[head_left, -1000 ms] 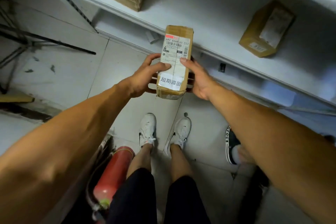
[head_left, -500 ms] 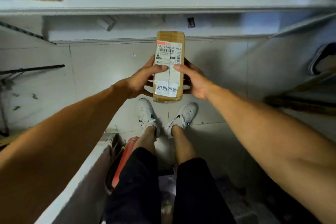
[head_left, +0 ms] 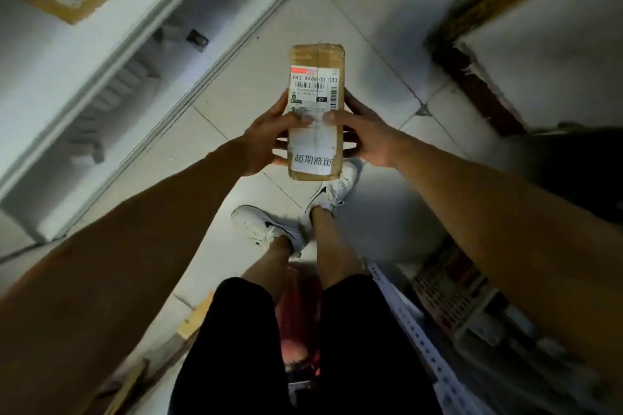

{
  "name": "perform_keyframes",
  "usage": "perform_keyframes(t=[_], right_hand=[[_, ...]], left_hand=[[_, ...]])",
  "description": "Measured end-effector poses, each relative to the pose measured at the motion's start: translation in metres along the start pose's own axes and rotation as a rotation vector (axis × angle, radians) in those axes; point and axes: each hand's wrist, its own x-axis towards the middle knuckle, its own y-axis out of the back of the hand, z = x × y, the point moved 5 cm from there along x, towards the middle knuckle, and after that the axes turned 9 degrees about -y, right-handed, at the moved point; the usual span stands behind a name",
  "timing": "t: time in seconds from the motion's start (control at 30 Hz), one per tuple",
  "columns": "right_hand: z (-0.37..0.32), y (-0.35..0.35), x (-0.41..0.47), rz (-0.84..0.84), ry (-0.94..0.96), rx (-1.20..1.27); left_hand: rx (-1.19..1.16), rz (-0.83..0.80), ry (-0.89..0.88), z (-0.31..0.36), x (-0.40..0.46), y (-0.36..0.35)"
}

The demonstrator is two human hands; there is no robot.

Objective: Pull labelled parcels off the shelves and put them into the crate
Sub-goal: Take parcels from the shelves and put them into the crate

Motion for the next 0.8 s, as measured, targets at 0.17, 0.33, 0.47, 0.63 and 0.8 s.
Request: perform_keyframes(t=[0.17, 0.33, 0.47, 0.63, 0.8], right_hand=[[0.033, 0.084, -0.028, 0.068, 0.055, 0.188], [0.082, 0.149, -0.061, 0.234, 0.099, 0.444], [0.122, 0.19, -0.089, 0.322, 0.108, 0.621], [0.163, 0.23, -0.119, 0.382, 0.122, 0.851], [0.183, 0.258, -0.127, 0.469, 0.159, 1.059]], left_hand=[[0.177, -0.172, 0.084, 0.015, 0.05, -0.081], [0.365, -0.375, 0.128, 0.016, 0.087, -0.167], [0.491, -0.529, 0.179, 0.015, 0.106, -0.237], [0.607, -0.669, 0.266, 0.008, 0.132, -0.305], [0.748, -0.806, 0.3, 0.01, 0.165, -0.361]])
